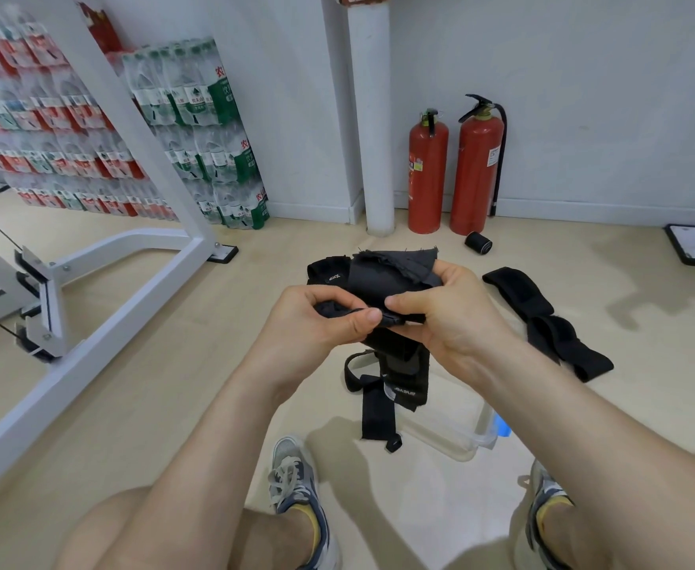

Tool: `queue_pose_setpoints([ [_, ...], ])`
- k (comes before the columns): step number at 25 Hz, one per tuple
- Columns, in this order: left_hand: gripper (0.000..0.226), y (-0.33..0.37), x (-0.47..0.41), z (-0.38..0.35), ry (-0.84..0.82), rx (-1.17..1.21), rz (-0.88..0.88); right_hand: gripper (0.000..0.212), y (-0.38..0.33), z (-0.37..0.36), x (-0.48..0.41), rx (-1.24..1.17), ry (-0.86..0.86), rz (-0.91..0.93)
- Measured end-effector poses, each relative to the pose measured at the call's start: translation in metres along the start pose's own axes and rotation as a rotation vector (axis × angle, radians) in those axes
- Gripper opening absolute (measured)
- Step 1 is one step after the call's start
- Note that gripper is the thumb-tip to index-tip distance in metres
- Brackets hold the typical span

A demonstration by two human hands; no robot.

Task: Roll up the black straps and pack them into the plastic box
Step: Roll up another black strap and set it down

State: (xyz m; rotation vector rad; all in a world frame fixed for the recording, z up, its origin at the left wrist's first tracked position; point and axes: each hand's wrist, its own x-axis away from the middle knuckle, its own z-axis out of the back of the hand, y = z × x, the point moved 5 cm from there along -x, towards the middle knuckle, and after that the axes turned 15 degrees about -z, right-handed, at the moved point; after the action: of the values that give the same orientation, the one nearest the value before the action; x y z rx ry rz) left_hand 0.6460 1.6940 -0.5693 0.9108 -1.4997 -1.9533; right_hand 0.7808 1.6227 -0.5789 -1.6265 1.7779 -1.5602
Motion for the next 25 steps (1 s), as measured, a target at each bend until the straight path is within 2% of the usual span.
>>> queue_pose_setpoints([
  [3,0.012,-0.001,0.000,-0.002,0.008,0.052,0.045,0.039,-0.001,0.002,0.000,0.010,0.024,0.036],
  [5,0.010,-0.003,-0.001,-0.002,0.103,0.069,0.069,0.039,-0.001,0.001,0.002,0.002,0.014,0.052],
  [8,0.019,-0.005,-0.003,0.001,0.246,0.065,0.066,0.036,-0.002,-0.001,0.003,-0.032,-0.039,0.066],
  [10,0.021,-0.004,-0.005,0.002,0.252,0.062,0.035,0.036,-0.002,-0.003,0.004,-0.035,-0.088,0.073],
  [14,0.016,0.001,-0.002,-0.001,0.142,0.130,0.043,0.043,0.000,0.000,-0.002,-0.006,-0.080,0.047],
  [15,0.021,0.002,-0.002,-0.001,0.065,0.184,0.043,0.044,-0.001,0.001,-0.004,-0.033,-0.081,0.029],
  [17,0.050,0.007,0.000,0.004,-0.147,0.251,0.006,0.042,-0.004,0.004,-0.005,-0.088,-0.111,-0.012],
  [19,0.061,0.011,0.002,0.008,-0.252,0.240,-0.047,0.038,-0.008,0.005,-0.003,-0.098,-0.162,-0.054],
  [23,0.028,0.013,-0.001,0.005,-0.009,0.253,-0.087,0.036,-0.008,0.001,0.003,-0.097,-0.237,-0.100],
  [25,0.025,0.010,-0.003,0.004,0.067,0.219,-0.068,0.035,-0.007,0.001,0.004,-0.100,-0.228,-0.084],
])
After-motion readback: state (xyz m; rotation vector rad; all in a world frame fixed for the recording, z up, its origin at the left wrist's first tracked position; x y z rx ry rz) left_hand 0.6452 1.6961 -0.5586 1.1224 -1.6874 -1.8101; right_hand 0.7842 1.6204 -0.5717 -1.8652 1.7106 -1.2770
